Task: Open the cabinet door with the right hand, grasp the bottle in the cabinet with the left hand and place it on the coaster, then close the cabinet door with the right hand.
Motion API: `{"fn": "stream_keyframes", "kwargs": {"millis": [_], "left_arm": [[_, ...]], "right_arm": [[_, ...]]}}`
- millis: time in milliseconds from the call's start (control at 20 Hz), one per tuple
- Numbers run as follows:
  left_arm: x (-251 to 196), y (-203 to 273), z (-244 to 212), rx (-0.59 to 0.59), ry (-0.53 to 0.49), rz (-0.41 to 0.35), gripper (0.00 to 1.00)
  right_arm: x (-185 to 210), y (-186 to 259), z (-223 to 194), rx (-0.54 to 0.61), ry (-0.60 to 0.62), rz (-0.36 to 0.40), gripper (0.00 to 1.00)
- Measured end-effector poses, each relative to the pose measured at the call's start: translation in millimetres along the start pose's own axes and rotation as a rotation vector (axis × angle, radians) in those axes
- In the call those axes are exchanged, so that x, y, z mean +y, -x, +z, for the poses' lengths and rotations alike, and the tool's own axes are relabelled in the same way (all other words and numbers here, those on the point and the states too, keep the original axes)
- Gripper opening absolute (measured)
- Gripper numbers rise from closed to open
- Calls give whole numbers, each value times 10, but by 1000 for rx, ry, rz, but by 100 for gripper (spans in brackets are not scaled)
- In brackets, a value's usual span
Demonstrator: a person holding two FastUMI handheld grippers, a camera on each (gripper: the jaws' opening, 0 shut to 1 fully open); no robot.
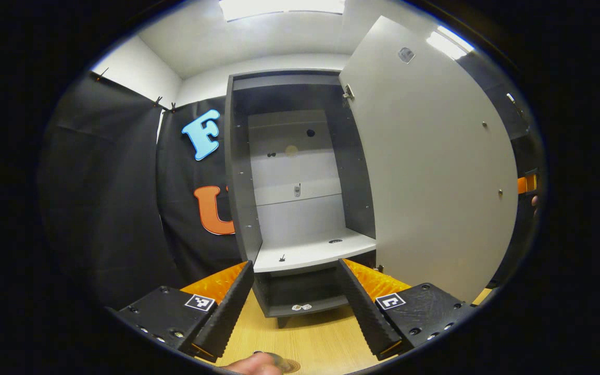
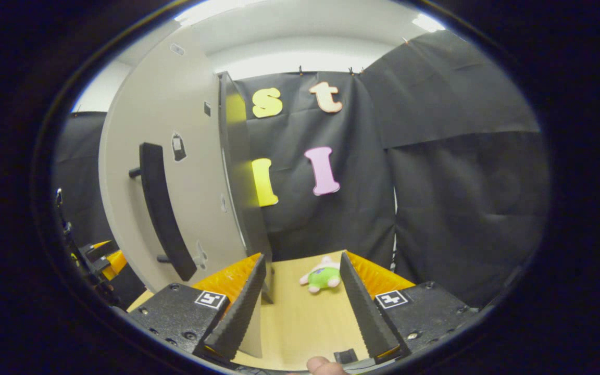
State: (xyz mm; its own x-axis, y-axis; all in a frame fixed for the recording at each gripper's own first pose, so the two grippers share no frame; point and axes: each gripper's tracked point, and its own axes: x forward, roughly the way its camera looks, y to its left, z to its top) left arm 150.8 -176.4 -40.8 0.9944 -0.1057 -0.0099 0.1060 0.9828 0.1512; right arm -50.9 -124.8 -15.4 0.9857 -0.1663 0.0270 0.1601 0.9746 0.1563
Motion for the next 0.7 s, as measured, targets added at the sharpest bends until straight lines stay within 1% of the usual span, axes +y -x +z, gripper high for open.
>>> {"fn": "stream_keyframes", "kwargs": {"millis": [50, 100, 150, 200, 350, 500, 550, 600, 650, 700], "left_arm": [[-33, -43, 11, 15, 19, -3, 96], [-40, -55, 35, 26, 37, 2, 96], [-45, -71, 49, 41, 54, 7, 100], [-61, -61, 36, 58, 71, 11, 96], [-33, -66, 63, 69, 104, 23, 96], [14, -105, 6, 86, 97, 3, 96], [38, -122, -4, 87, 95, -3, 96], [59, -137, -10, 85, 99, -17, 96], [86, -155, -9, 81, 103, -25, 100], [140, -179, -11, 76, 108, -31, 100]], "right_arm": [[82, 20, 76, -15, 28, 15, 90], [217, 30, 129, -27, 54, 59, 90], [322, 36, 113, -23, 81, 91, 90], [407, 48, 124, -20, 97, 117, 90], [594, 74, 134, -20, 88, 177, 90], [577, 99, 70, -4, 69, 143, 89], [625, 117, 70, -1, 60, 143, 89], [639, 165, 82, -4, 66, 121, 88], [640, 169, 117, -17, 80, 101, 87], [644, 189, 146, -28, 96, 80, 87]]}}
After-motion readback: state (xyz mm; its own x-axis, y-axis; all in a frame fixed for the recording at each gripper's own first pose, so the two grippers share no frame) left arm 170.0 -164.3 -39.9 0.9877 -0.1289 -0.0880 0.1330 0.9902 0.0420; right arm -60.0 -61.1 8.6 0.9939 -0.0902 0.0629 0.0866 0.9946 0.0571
